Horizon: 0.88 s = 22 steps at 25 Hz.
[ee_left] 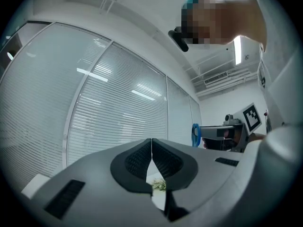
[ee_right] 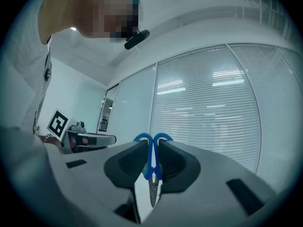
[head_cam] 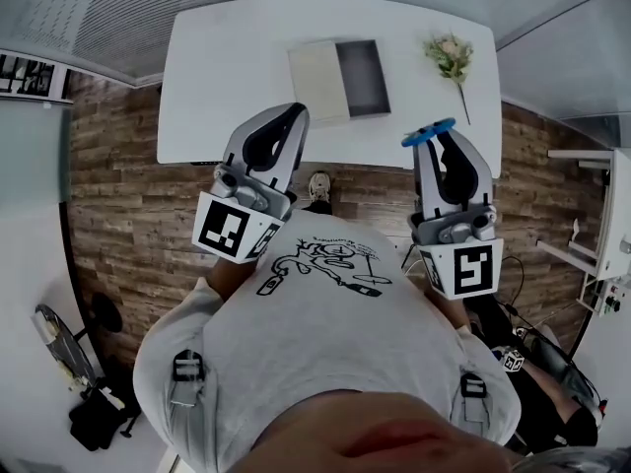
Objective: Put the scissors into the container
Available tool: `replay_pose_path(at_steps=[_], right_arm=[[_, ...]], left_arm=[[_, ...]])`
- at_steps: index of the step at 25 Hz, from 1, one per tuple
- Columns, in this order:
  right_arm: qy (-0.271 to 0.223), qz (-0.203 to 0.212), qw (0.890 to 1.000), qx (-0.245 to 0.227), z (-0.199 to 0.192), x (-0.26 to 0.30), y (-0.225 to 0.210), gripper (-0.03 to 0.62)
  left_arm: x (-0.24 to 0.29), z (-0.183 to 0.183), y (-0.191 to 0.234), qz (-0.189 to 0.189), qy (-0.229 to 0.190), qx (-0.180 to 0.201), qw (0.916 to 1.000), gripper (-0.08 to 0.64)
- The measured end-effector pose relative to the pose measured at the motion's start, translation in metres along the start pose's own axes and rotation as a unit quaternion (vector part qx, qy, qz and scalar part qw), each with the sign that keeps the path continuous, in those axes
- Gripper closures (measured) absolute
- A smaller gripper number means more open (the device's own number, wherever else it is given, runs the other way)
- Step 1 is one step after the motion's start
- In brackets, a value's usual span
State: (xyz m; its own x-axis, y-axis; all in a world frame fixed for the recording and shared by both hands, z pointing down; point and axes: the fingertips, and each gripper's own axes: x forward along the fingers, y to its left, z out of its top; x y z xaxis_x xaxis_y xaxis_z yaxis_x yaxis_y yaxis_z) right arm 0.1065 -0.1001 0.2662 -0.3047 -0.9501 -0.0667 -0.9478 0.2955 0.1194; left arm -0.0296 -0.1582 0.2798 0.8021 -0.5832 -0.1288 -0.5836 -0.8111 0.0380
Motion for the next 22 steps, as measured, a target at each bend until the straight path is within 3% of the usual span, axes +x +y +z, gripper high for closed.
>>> replay_pose_path(at_steps=[13,22], right_arm=[[-0.013,-0.009,1.0,-0.005,0.001,0.086,-0.013,0.512],[-0.016,-0.013,1.0,-0.001,-0.001,0.097,-0.024,0.512]], left_arm=[[0.038,0.003,0.076,-0.004,-0.012,0.001,0.9999,0.54],[0.055,0.001,0.078,-0.01,-0.012,-0.002,0.9999,0.54]])
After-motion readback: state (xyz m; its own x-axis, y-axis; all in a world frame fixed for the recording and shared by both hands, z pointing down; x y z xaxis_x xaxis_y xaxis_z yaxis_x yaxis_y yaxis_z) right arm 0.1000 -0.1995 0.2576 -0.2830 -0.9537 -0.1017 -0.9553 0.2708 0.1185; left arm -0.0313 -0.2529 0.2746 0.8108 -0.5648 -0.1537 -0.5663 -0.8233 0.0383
